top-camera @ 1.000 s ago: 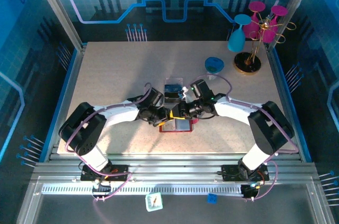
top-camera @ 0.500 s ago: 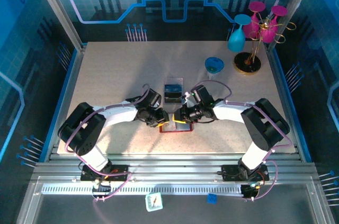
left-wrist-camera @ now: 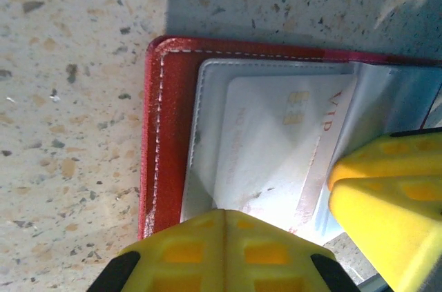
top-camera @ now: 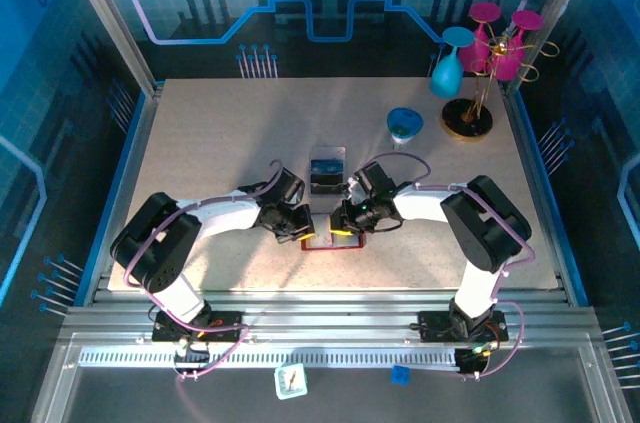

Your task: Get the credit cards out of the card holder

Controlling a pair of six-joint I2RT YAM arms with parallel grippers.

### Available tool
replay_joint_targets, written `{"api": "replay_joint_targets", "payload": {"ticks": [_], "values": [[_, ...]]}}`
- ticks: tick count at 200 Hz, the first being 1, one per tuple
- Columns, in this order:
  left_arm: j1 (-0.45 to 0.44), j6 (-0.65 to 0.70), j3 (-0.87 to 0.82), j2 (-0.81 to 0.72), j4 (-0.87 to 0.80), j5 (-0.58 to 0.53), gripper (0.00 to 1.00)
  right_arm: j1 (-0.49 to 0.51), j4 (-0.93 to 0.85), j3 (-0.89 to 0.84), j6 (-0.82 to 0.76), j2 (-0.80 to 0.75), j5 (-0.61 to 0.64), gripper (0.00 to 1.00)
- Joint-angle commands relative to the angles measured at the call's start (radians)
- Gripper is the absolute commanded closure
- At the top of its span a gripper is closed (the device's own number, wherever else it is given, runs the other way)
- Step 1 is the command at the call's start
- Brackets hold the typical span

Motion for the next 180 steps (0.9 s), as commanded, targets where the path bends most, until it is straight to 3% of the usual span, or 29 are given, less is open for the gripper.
{"api": "replay_joint_targets", "payload": {"ticks": [1, 63, 103, 140, 180], "values": [[0.010, 0.008, -0.011, 0.008, -0.033, -0.018, 0.96, 0.012, -0.002, 0.015, -0.015, 0.031, -0.016, 0.80], [0.015, -0.006, -0.032, 0.028, 0.003, 0.002, 0.98, 0.006, 0.146, -0.015, 0.050, 0.068, -0.111, 0.80], [0.015, -0.012, -0.035, 0.043, 0.023, 0.017, 0.99, 0.003, 0.135, -0.016, 0.047, 0.057, -0.114, 0.81], [0.018, -0.002, -0.025, 0.031, -0.007, 0.002, 0.98, -0.013, 0.102, -0.026, 0.034, 0.005, -0.094, 0.92], [0.024, 0.006, -0.031, 0.014, -0.034, -0.017, 0.98, -0.051, -0.008, -0.021, -0.030, -0.056, -0.059, 0.93]]}}
